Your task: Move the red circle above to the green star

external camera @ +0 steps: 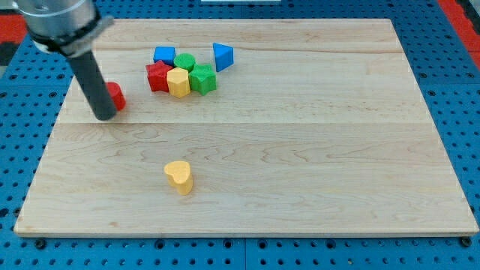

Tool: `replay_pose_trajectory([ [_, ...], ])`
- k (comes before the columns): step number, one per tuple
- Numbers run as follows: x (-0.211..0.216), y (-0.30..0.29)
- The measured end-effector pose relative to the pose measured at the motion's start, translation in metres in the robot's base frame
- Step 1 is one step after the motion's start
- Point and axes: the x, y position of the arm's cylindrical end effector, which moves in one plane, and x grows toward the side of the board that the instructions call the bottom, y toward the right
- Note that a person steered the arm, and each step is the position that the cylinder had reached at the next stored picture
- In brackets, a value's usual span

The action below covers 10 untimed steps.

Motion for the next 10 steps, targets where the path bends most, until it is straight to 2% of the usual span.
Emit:
replay_pose_trajectory([
  [1, -0.029, -0.018],
  [2, -0.053, 0.038],
  [3, -0.048, 0.033],
  [4, -0.048, 0.052],
  [6, -0.105, 0.030],
  [7, -0.118, -0.005],
  [8, -0.134, 0.005],
  [10, -0.154, 0.094],
])
